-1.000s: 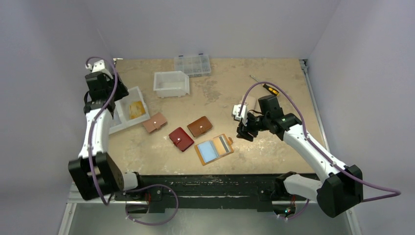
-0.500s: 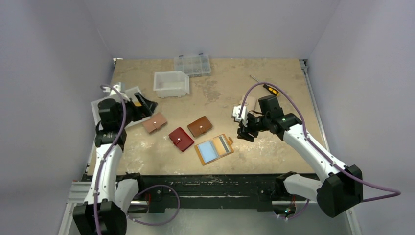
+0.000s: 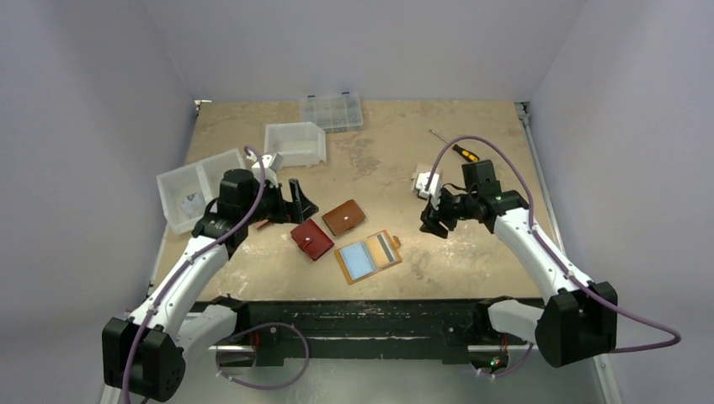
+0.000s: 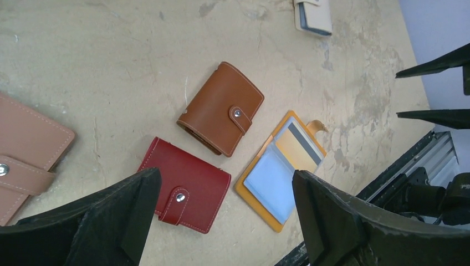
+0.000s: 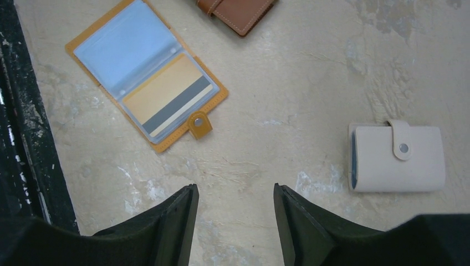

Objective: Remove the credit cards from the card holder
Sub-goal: Reset both arms

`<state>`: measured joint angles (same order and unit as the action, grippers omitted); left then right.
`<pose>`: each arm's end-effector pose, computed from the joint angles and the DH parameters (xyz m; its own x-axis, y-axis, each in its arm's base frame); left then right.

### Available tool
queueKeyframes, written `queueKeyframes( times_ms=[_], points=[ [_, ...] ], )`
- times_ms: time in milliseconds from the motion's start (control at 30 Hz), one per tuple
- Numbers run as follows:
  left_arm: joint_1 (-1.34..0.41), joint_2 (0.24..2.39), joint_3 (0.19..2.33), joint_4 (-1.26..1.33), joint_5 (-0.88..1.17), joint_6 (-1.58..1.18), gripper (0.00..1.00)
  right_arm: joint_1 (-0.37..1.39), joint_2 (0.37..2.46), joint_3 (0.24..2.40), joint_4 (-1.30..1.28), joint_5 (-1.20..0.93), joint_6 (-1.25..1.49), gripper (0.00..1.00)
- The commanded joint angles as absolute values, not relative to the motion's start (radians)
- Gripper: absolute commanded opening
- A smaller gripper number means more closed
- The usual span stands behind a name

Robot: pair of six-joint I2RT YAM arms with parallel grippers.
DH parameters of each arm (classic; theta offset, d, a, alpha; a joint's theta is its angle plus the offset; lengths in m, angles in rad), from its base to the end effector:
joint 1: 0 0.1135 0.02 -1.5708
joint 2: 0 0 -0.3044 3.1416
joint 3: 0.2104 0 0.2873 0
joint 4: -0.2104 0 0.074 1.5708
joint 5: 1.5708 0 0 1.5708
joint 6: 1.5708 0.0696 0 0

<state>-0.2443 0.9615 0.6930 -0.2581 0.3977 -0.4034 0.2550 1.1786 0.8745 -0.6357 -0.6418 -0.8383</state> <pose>0.2381 -0.0871 0.2770 -0.6636 -0.2076 -0.7187 0.3125 0.7960 -0.5184 0.2471 0.1075 0.2631 -0.1182 -0.6463 -0.7539 -0.9446 0.3074 -0.1154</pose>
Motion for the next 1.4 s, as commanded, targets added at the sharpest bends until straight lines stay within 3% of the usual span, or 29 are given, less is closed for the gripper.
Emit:
queueKeyframes(
  times_ms=[0,300,500,667,900,1200,1367],
  points=[
    [-0.253,0.983,0.706,-0.244,0.430,-0.366,0.97,0.206,1.197,0.883,-0.639,-0.677,-0.859,0.60],
    [-0.250,0.942,0.704,-0.235,0.426,-0.358,0.98,0.045,1.152,0.894,-0.622,-0.701,-0.823,0.62],
    [-0.242,0.912,0.713,-0.257,0.370,-0.349,0.98,-0.104,1.034,0.890,-0.577,-0.768,-0.770,0.68],
    [-0.221,0.880,0.715,-0.254,0.354,-0.348,0.98,-0.173,0.955,0.894,-0.531,-0.791,-0.701,0.78],
    [-0.213,0.845,0.720,-0.245,0.343,-0.359,0.99,-0.196,0.873,0.963,-0.533,-0.699,-0.565,0.99],
    [-0.213,0.797,0.777,-0.318,0.333,-0.481,0.99,-0.202,0.776,0.996,-0.404,-0.622,-0.114,0.99],
    [-0.213,0.731,0.853,-0.379,0.257,-0.560,0.99,-0.202,0.774,1.075,-0.454,-0.626,-0.052,0.99]
  ],
)
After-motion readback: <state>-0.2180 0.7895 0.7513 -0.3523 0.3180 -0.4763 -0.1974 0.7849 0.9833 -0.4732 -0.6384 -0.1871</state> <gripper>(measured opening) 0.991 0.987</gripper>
